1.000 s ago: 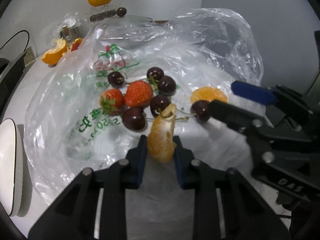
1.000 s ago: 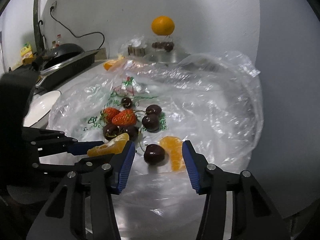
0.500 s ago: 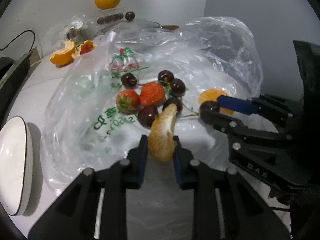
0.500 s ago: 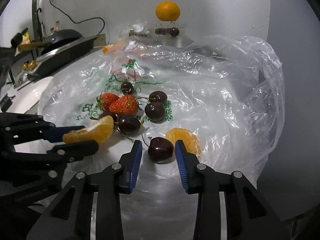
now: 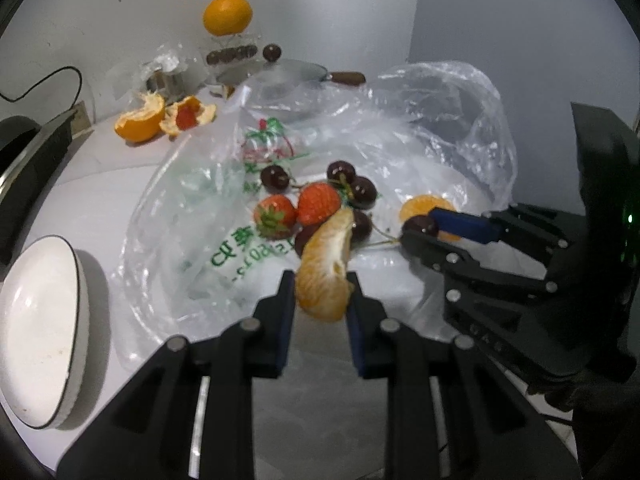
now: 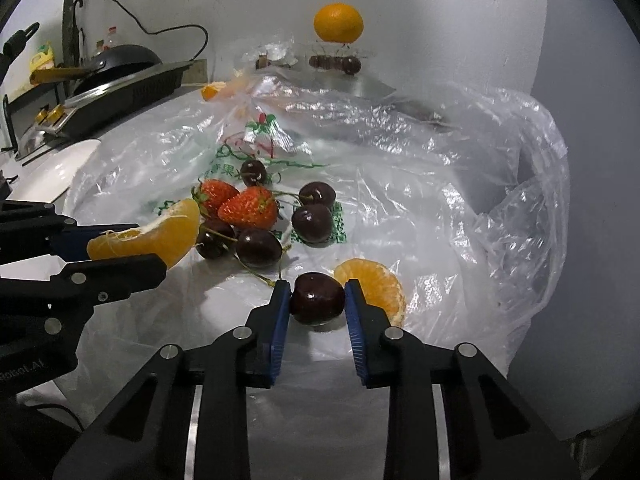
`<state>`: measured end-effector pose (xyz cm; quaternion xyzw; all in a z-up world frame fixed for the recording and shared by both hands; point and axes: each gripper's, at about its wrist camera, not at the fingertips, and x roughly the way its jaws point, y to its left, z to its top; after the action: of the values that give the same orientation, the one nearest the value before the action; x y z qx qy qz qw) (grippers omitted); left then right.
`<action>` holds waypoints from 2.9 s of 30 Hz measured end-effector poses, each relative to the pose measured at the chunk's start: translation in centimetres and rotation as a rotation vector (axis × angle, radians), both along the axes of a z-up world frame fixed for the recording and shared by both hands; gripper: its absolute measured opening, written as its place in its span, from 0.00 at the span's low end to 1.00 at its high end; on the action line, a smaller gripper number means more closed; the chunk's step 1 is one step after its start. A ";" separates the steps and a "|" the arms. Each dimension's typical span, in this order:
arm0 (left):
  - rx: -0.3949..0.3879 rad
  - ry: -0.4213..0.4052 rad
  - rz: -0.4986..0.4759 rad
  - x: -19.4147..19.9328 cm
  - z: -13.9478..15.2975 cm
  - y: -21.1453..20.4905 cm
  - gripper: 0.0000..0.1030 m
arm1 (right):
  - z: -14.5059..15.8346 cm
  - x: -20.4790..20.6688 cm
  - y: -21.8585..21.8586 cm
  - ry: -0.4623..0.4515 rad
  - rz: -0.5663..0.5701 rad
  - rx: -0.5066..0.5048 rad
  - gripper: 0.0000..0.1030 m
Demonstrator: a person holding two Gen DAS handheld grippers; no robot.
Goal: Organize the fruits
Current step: 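Close the left tool on the orange segment while the right tool grasps a cherry, then carry the orange segment and cherry in both tools over the white plate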
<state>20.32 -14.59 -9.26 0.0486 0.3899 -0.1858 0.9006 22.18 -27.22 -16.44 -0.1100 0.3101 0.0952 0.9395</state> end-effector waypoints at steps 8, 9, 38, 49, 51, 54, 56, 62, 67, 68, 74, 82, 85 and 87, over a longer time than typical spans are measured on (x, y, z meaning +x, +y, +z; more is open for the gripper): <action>-0.016 -0.046 0.003 -1.1 1.8 0.9 0.23 | 2.3 -1.4 0.5 -0.059 -0.009 -0.003 0.29; -0.018 -0.053 0.003 -1.2 2.0 1.1 0.23 | 2.7 -1.6 0.5 -0.069 -0.012 -0.003 0.29; -0.080 -0.186 0.152 -5.6 6.5 11.7 0.23 | 8.0 -5.8 9.2 -0.179 0.104 0.025 0.29; -0.117 -0.204 0.256 -6.9 5.9 18.2 0.23 | 8.6 -5.8 15.7 -0.185 0.190 -0.018 0.29; -0.121 -0.201 0.272 -7.0 5.7 19.4 0.23 | 8.4 -5.6 17.0 -0.180 0.206 -0.024 0.29; -0.124 -0.197 0.292 -7.1 5.4 20.9 0.23 | 8.2 -5.4 18.7 -0.168 0.228 -0.030 0.29; -0.124 -0.193 0.303 -7.2 5.2 21.8 0.23 | 8.0 -5.4 19.8 -0.163 0.240 -0.035 0.29; -0.125 -0.183 0.332 -7.2 4.5 24.0 0.23 | 7.4 -5.1 22.0 -0.144 0.267 -0.038 0.29; -0.130 -0.159 0.354 -7.0 3.4 25.5 0.23 | 6.3 -4.6 23.7 -0.115 0.289 -0.044 0.29; -0.130 -0.153 0.359 -6.9 3.1 25.7 0.23 | 6.0 -4.4 24.1 -0.107 0.293 -0.044 0.29; -0.134 -0.113 0.376 -6.3 1.4 26.9 0.23 | 4.1 -3.8 26.0 -0.059 0.320 -0.046 0.29; -0.131 -0.057 0.387 -5.4 -0.4 27.8 0.23 | 1.7 -3.4 27.8 0.005 0.345 -0.027 0.29; -0.134 -0.043 0.378 -5.1 -0.8 27.9 0.23 | 1.1 -3.1 28.2 0.035 0.347 -0.013 0.29; -0.141 -0.033 0.377 -4.9 -1.0 28.1 0.23 | 0.8 -3.0 28.3 0.045 0.341 -0.008 0.29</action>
<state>15.37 13.52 -10.29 -0.0855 0.3632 -0.0398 0.9269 19.19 1.08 -15.62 -0.1627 0.3084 0.2544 0.9020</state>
